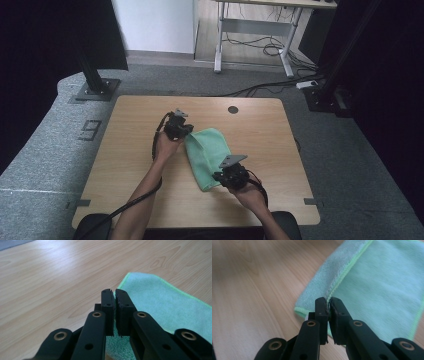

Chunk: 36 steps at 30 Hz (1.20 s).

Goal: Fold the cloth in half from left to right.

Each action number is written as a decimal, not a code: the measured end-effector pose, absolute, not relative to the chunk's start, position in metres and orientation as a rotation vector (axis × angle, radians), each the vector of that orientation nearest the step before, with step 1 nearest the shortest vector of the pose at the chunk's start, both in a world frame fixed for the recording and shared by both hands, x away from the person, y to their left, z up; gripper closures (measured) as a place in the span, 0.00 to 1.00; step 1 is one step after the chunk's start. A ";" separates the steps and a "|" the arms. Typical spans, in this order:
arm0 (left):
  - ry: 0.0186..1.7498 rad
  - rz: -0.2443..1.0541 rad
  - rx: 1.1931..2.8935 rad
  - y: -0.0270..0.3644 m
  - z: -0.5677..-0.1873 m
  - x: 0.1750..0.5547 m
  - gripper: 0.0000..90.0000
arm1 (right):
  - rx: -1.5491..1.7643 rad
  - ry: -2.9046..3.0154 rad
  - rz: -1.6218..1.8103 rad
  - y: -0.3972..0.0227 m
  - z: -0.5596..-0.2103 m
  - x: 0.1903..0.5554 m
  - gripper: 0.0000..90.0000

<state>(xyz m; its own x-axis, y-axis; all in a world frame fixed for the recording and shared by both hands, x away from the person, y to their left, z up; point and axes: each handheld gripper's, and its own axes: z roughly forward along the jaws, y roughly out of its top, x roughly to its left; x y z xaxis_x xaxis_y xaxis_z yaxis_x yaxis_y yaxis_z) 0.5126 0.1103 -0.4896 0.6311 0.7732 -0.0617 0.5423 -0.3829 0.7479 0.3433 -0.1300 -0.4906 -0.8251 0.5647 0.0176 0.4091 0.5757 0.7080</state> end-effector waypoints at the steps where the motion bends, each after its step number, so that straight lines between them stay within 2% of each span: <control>1: 1.020 0.386 2.089 0.108 -0.489 0.514 0.95 | 0.825 2.587 1.088 -0.133 -0.491 0.344 0.93; 21: 0.928 0.419 2.140 0.054 -0.486 0.534 0.95 | 0.977 2.507 1.066 -0.180 -0.496 0.355 0.93; 36: 0.927 0.438 2.187 0.030 -0.499 0.545 0.93 | 1.058 2.492 1.018 -0.195 -0.510 0.367 0.93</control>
<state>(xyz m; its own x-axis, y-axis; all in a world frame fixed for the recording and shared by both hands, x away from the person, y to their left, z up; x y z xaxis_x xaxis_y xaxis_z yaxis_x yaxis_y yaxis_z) 0.5449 0.0303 -0.4986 0.6853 0.7275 0.0318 0.4867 -0.4901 0.7231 0.3673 -0.1947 -0.5103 -0.7054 0.7077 0.0410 0.5339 0.4923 0.6874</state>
